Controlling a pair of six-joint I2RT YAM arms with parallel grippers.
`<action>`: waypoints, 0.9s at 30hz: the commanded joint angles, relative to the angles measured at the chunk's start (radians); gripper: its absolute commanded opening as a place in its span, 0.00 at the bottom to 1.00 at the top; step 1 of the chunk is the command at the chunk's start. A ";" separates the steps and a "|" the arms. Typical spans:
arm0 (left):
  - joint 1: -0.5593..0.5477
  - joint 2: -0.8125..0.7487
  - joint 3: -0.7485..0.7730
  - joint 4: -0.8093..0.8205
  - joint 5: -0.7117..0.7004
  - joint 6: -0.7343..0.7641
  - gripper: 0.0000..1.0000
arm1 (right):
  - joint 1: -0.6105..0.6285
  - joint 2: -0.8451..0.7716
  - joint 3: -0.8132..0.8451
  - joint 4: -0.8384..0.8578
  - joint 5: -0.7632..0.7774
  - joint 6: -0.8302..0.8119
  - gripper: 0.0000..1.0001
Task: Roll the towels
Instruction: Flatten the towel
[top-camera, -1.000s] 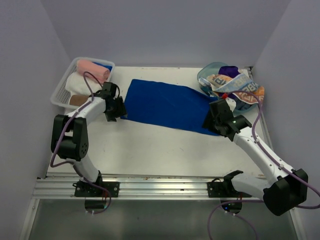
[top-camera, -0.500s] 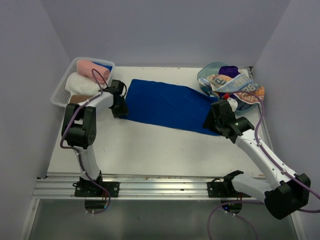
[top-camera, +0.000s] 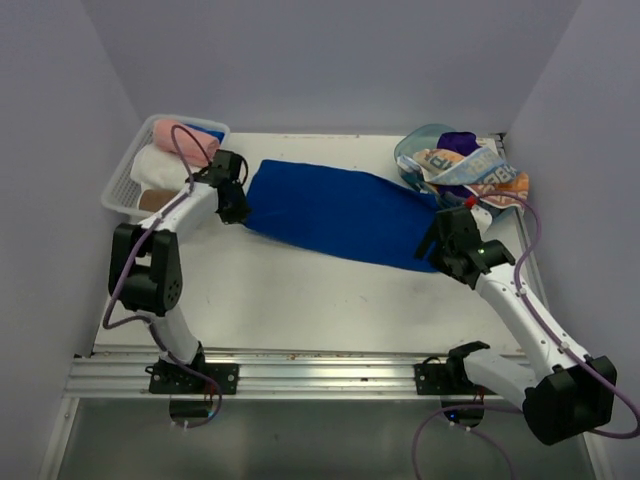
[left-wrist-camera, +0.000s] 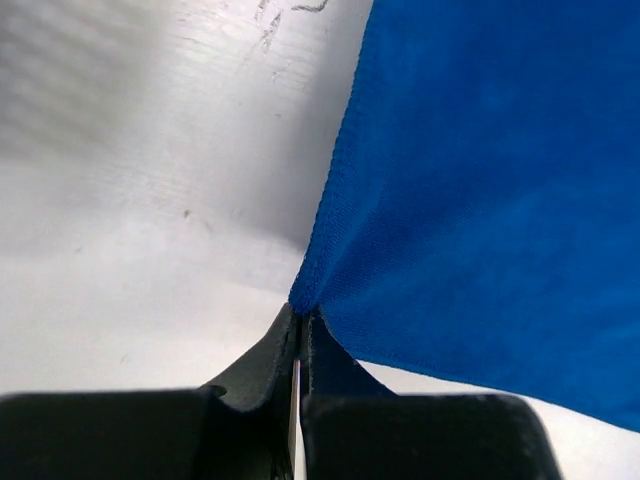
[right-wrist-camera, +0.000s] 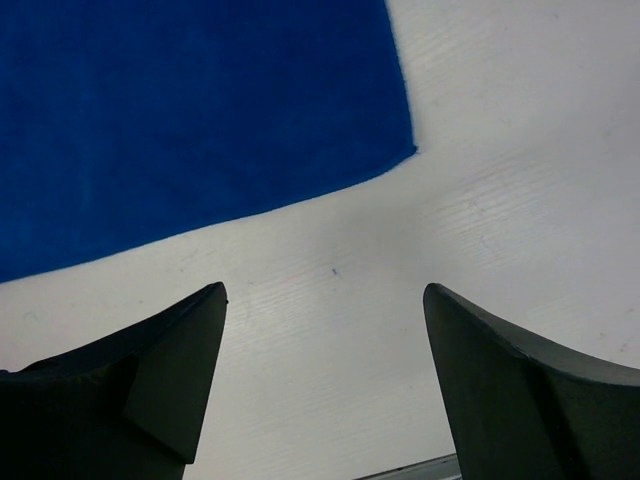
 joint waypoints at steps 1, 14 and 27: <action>0.022 -0.178 -0.051 -0.023 -0.032 0.024 0.00 | -0.094 -0.013 -0.051 0.007 -0.066 0.023 0.85; 0.039 -0.312 -0.217 -0.036 0.017 -0.004 0.00 | -0.205 0.125 -0.194 0.212 -0.272 0.015 0.67; 0.041 -0.344 -0.220 -0.053 0.039 -0.014 0.00 | -0.207 0.237 -0.262 0.363 -0.244 0.049 0.57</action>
